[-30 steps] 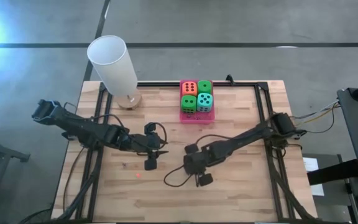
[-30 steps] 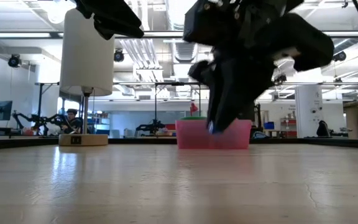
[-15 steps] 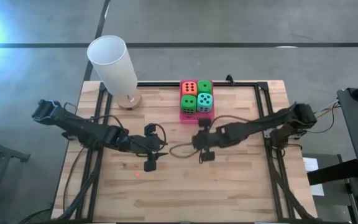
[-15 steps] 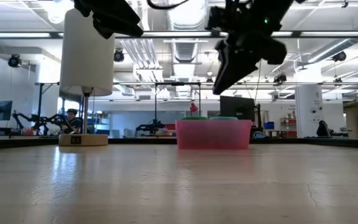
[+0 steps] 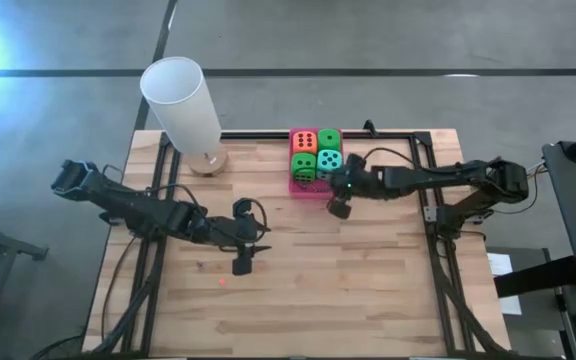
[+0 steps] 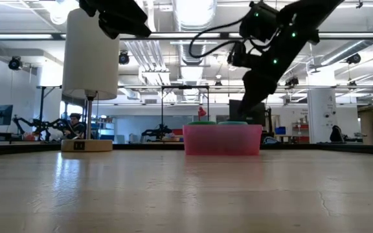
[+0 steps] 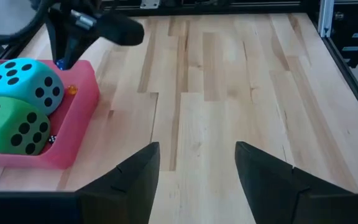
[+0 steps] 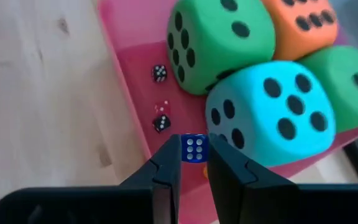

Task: Pick & Place Dice
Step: Put the small blue dice into the red container

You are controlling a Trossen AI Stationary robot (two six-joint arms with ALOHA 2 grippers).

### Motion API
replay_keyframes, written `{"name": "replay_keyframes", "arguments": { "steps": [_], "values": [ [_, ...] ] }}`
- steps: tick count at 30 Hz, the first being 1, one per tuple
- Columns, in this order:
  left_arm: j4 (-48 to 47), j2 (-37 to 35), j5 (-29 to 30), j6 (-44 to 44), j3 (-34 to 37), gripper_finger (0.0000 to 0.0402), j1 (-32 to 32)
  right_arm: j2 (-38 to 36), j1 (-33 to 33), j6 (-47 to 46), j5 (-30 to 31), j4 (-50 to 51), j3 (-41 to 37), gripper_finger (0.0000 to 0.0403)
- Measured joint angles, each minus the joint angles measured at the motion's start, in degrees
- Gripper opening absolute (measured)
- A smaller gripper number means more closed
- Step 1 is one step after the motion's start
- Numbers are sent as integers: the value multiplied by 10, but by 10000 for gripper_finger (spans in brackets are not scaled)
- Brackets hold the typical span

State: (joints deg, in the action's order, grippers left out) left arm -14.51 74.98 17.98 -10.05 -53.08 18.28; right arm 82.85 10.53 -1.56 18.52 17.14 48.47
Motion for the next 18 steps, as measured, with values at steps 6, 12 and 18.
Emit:
{"name": "replay_keyframes", "arguments": {
  "steps": [6, 12, 18],
  "values": [
    [2, 0, 0, 2, 0, 221, 0, 4, 32, -3, -9, -26, -16, 54],
    [3, 0, 0, 2, 0, 214, 0, 5, 31, -4, 6, -28, -10, 59],
    [6, 0, 0, 1, 0, 201, 0, 9, 32, -5, 50, -29, -13, 98]
  ]
}}
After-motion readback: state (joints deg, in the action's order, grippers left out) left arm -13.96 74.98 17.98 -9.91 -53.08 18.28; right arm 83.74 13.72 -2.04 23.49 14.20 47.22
